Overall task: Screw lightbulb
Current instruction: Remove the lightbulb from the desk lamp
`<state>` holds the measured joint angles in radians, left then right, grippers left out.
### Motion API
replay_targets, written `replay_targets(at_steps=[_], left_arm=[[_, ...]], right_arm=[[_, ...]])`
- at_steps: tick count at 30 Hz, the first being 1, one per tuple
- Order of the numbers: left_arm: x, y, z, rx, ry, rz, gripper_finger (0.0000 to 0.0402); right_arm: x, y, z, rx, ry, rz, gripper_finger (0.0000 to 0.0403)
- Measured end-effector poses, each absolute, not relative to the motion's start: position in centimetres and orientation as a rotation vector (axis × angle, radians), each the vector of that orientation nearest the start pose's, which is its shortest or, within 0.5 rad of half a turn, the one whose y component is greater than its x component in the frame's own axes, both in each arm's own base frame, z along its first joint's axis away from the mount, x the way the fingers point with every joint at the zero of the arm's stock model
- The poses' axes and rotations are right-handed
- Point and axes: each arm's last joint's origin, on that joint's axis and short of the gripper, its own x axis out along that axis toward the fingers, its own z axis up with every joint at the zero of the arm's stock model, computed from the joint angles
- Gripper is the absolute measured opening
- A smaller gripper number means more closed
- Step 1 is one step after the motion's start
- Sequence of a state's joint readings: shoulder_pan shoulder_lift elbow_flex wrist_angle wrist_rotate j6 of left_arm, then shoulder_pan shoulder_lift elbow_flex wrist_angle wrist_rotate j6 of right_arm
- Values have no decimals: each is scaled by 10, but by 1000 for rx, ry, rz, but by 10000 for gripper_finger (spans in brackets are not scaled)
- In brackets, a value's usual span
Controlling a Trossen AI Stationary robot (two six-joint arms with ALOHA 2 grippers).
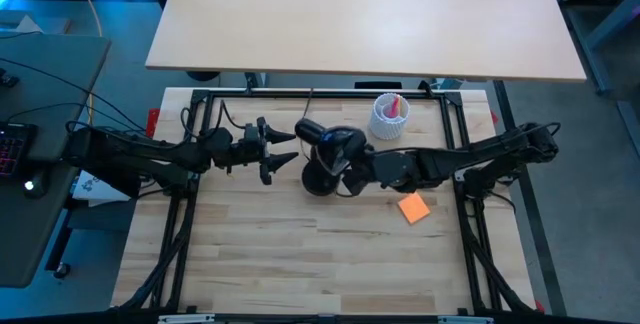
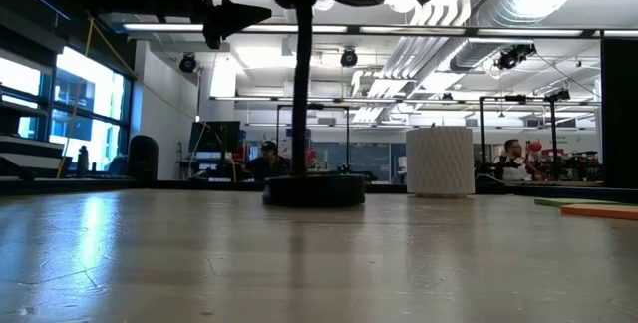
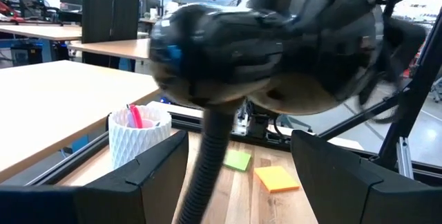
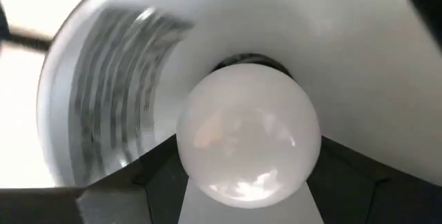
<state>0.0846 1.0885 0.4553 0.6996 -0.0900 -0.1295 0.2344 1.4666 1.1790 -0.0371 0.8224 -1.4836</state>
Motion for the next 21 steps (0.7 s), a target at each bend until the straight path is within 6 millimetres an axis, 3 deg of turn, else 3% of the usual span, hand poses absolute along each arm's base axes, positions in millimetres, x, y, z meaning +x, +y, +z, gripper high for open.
replay_targets(at_steps=[4,11,21], left_arm=[[226,22,247,-129,-77,170,252],[226,22,247,-129,-70,171,252],[226,22,244,-129,-43,173,252]], right_arm=[[326,52,329,-1455,612,-315,249],[327,36,326,-1464,686,-343,252],[325,39,325,-1327,684,-422,320]])
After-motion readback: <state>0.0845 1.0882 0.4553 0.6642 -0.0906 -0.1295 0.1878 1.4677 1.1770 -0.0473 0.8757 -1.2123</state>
